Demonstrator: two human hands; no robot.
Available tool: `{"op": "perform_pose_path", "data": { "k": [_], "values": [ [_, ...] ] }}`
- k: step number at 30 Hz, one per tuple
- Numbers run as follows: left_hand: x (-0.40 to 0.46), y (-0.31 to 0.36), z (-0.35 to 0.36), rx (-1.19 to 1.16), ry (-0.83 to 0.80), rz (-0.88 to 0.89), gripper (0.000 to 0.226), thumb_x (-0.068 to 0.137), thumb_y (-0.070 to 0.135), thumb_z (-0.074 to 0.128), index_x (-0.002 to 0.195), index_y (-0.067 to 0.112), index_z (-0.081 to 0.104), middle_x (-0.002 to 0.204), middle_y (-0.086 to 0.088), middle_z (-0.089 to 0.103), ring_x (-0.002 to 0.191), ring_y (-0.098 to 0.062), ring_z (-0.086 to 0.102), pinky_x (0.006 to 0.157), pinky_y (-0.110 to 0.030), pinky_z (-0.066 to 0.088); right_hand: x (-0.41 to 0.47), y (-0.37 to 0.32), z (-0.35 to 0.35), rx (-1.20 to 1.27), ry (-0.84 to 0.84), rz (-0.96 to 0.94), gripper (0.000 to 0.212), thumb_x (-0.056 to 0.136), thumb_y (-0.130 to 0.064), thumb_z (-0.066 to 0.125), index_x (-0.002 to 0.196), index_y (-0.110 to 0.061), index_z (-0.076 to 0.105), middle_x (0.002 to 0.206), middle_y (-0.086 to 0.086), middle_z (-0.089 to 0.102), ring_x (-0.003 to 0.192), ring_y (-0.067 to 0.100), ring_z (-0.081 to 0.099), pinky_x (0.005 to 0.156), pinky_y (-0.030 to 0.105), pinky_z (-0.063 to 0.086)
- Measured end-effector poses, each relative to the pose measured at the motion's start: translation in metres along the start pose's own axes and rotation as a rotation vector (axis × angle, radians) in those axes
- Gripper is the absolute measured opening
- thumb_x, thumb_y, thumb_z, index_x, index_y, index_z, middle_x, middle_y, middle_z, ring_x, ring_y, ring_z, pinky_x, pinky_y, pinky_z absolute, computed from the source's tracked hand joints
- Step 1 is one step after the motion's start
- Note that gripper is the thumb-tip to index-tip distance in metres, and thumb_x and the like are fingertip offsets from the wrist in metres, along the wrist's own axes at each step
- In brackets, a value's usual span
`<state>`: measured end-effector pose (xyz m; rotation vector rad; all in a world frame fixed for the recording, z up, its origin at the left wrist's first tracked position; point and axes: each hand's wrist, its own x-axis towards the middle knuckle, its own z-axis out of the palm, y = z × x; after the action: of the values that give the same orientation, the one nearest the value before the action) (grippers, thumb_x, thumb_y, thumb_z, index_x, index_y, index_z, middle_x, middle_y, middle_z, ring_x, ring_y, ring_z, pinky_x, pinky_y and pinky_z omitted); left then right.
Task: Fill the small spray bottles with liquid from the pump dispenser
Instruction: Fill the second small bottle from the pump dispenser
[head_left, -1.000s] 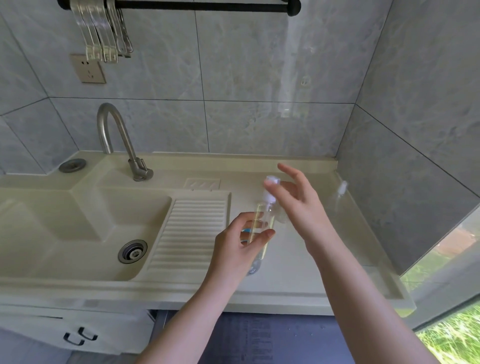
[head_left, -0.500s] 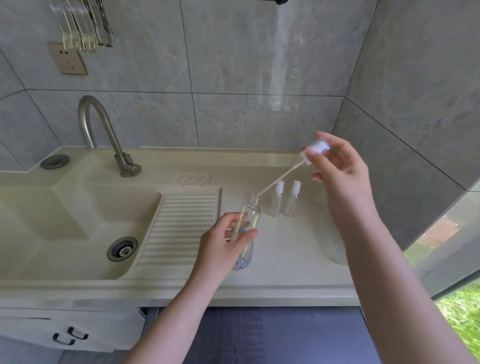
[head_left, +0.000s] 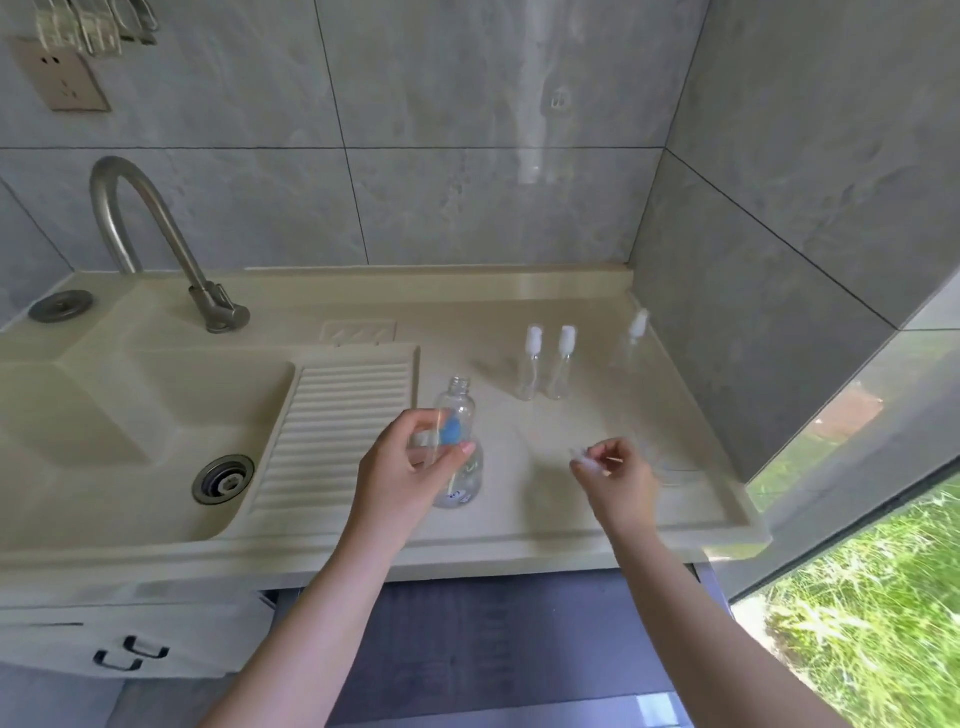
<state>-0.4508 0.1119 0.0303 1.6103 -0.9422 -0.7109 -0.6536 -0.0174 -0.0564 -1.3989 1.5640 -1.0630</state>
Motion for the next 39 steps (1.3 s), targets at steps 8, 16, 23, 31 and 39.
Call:
{"op": "perform_pose_path", "data": {
  "k": [8,16,23,31,39],
  "values": [
    [-0.014,-0.006,-0.004,-0.020,0.044,-0.036,0.034,0.076,0.036,0.082,0.105,0.032,0.066,0.112,0.021,0.067,0.091,-0.009,0.069,0.074,-0.027,0.053,-0.007,0.043,0.007,-0.286,-0.097,-0.225,0.030,0.067,0.009,0.073,0.070,-0.016,0.057,0.079,0.002,0.052,0.066,0.009,0.050,0.066,0.003,0.035],
    [-0.028,-0.011,-0.002,-0.025,0.118,-0.093,0.028,0.081,0.027,0.079,0.105,0.033,0.066,0.107,0.027,0.066,0.096,-0.010,0.068,0.074,-0.020,0.047,-0.006,0.052,0.006,-0.343,-0.165,-0.233,0.019,0.071,0.001,0.075,0.073,-0.010,0.060,0.085,0.003,0.050,0.062,0.011,0.048,0.062,0.008,0.036],
    [-0.052,-0.020,0.003,-0.051,0.223,-0.141,0.027,0.082,0.025,0.078,0.104,0.032,0.066,0.106,0.024,0.067,0.091,-0.006,0.069,0.067,-0.010,0.046,-0.009,0.033,0.015,-0.278,-0.135,-0.463,0.015,0.078,-0.008,0.077,0.083,-0.017,0.067,0.089,0.000,0.055,0.086,0.023,0.057,0.078,0.042,0.049],
    [-0.077,-0.042,0.001,-0.003,0.266,-0.221,0.032,0.083,0.028,0.077,0.112,0.033,0.064,0.113,0.012,0.066,0.100,-0.008,0.066,0.071,-0.011,0.046,-0.029,-0.032,0.038,-0.086,-0.333,-0.643,0.029,0.089,-0.009,0.067,0.114,-0.022,0.070,0.104,-0.008,0.063,0.101,0.016,0.058,0.089,0.034,0.048],
    [-0.066,-0.055,-0.021,-0.019,0.237,-0.195,0.038,0.079,0.035,0.079,0.113,0.040,0.061,0.114,0.012,0.067,0.107,-0.011,0.064,0.089,-0.042,0.055,-0.042,-0.077,0.065,-0.060,-0.418,-0.701,0.044,0.092,0.000,0.062,0.132,-0.017,0.064,0.121,-0.003,0.065,0.111,0.007,0.057,0.093,0.017,0.045]
  ]
}}
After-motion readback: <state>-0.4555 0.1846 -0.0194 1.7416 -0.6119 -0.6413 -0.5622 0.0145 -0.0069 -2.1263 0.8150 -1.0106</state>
